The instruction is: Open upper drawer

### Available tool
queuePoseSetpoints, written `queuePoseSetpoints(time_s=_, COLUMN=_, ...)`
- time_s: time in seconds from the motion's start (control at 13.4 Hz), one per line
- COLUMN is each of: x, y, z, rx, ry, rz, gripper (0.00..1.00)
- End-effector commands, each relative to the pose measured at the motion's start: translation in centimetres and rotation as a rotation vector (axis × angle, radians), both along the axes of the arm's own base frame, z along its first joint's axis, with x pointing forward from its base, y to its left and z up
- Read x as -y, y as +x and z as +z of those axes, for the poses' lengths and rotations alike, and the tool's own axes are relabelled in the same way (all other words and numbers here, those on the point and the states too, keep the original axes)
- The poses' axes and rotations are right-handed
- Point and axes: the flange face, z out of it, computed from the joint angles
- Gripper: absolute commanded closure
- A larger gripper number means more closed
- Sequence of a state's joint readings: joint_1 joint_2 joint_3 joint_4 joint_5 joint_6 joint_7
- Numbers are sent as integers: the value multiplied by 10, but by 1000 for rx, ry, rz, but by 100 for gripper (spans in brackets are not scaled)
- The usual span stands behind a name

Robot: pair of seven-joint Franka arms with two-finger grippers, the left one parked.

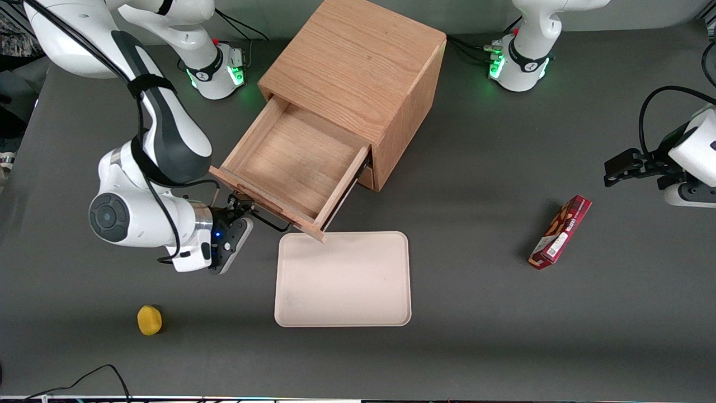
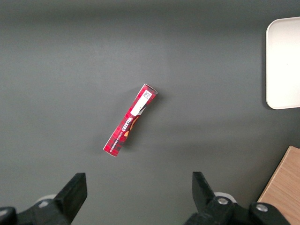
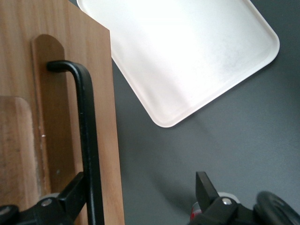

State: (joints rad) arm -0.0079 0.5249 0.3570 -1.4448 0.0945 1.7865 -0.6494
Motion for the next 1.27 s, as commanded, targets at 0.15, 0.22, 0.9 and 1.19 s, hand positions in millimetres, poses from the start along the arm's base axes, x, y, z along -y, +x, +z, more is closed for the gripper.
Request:
queuePoseSetpoints(time_s=0.15, x=8, y=14, z=4, rx=18, ry=-16, rz=34, gripper=0)
queuePoseSetpoints(time_s=0.22, x=8, y=13, z=7, rx=6, ry=-19, rz=37, gripper=0)
queuePoseSetpoints(time_s=0.9, x=19, y=-43, z=198, rx=38, ry=-111, rz=-195, gripper=0)
queuePoseSetpoints(time_s=1.19, x=29, y=-78, z=232, rx=-52, ry=-221, rz=-529, gripper=0)
